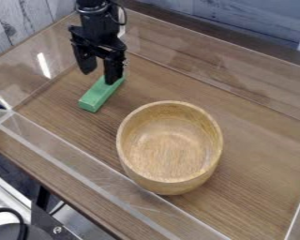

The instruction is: Remove the green block from inside the brown bowl and put it on the table

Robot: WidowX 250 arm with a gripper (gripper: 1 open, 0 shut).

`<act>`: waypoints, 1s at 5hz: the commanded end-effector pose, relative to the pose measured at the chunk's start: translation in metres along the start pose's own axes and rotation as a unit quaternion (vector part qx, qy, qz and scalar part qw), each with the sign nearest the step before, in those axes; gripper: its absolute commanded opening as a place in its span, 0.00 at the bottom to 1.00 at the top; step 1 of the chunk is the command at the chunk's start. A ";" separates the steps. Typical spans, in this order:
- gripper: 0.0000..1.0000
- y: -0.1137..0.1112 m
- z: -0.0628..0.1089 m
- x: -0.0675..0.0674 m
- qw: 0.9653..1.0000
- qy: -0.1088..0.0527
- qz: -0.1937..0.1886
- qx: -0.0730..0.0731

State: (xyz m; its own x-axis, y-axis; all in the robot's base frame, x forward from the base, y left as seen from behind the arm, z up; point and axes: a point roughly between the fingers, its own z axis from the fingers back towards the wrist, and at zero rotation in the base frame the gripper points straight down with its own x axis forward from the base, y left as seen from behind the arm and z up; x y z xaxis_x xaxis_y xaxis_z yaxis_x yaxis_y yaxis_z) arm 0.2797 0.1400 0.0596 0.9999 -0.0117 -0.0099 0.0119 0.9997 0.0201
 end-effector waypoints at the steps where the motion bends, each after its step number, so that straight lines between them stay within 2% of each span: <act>1: 1.00 -0.001 0.014 0.007 1.000 -0.022 -0.003 0.008; 5: 1.00 -0.007 0.022 0.011 0.999 -0.033 -0.001 0.004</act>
State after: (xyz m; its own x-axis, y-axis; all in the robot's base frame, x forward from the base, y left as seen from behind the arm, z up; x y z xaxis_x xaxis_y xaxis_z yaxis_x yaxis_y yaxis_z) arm 0.2814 0.1307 0.0596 0.9999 -0.0069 -0.0144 0.0069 1.0000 -0.0053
